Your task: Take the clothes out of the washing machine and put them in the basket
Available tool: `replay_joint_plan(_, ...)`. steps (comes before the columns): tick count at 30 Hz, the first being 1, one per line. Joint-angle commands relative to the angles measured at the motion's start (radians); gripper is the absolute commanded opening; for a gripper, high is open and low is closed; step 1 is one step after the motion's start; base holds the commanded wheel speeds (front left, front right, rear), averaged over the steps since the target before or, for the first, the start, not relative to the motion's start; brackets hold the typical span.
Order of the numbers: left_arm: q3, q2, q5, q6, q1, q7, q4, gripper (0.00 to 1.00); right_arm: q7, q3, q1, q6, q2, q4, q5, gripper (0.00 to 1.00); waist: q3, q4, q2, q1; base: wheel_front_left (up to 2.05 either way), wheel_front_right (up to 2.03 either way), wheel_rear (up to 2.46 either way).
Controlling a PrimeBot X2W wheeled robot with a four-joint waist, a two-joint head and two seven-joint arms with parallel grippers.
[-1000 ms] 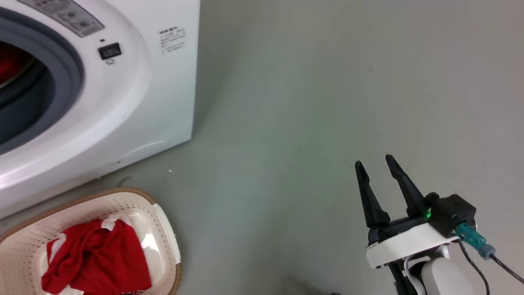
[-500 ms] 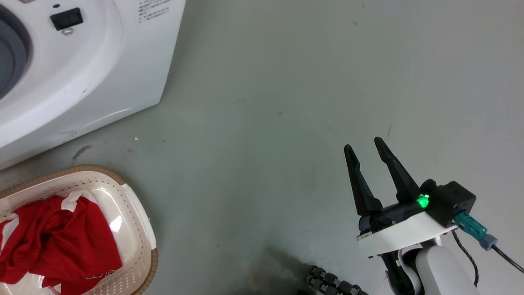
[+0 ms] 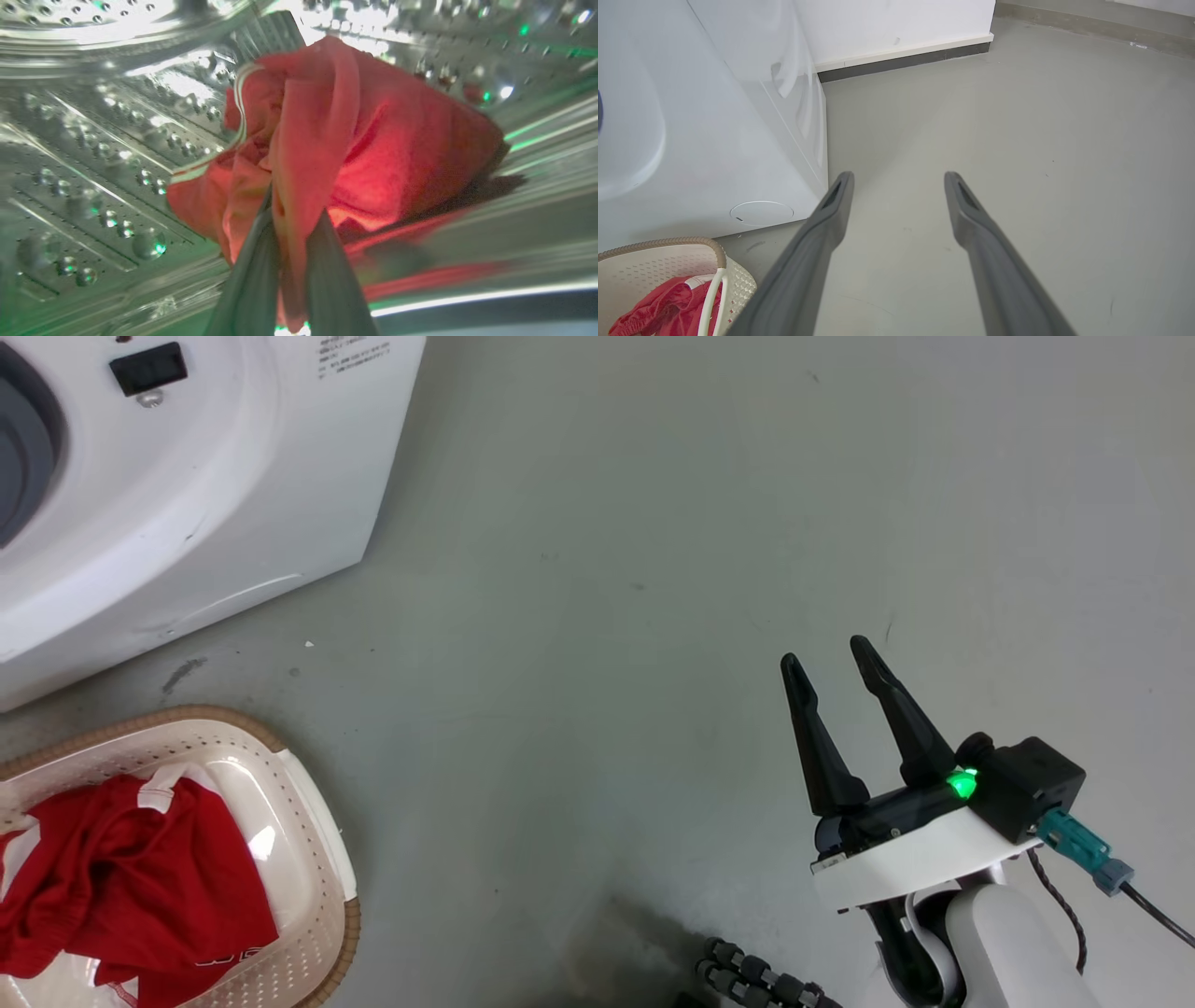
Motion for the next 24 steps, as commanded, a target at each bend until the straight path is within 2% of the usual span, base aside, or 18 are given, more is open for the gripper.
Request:
replay_joint_plan(1, 0.007, -0.008, -0.003, 0.018, 0.022, -0.038, -0.006, 0.00, -0.003, -0.005, -0.015, -0.001, 0.001, -0.001, -0.009, 1.00, -0.011, 0.006, 0.0000, -0.0001, 0.00, 0.00, 0.00)
replay_joint_plan(5, 0.027, -0.034, -0.011, 0.051, 0.061, -0.165, -0.020, 0.00, -0.003, -0.021, -0.015, -0.001, 0.001, -0.001, -0.023, 1.00, -0.033, 0.023, 0.0000, -0.0001, 0.00, 0.00, 0.00)
replay_joint_plan(6, 0.027, -0.034, -0.011, 0.051, 0.061, -0.165, -0.020, 0.00, -0.003, -0.021, -0.015, -0.001, 0.001, -0.001, -0.023, 1.00, -0.033, 0.023, 0.0000, -0.0001, 0.00, 0.00, 0.00)
replay_joint_plan(11, 0.061, -0.085, -0.041, 0.088, 0.143, -0.343, -0.013, 0.00, -0.003, -0.039, -0.008, -0.001, 0.001, 0.002, -0.044, 1.00, -0.073, 0.052, 0.0000, -0.0001, 0.00, 0.00, 0.00)
replay_joint_plan(18, 0.088, -0.178, -0.062, 0.139, 0.253, -0.590, -0.014, 0.00, -0.003, -0.072, 0.003, -0.001, 0.001, 0.014, -0.089, 1.00, -0.150, 0.117, 0.0000, -0.0001, 0.00, 0.00, 0.00)
replay_joint_plan(24, 0.115, -0.246, -0.090, 0.175, 0.344, -0.742, -0.017, 0.00, -0.003, -0.088, 0.020, -0.001, 0.001, 0.029, -0.121, 1.00, -0.239, 0.177, 0.0000, -0.0001, 0.00, 0.00, 0.00)
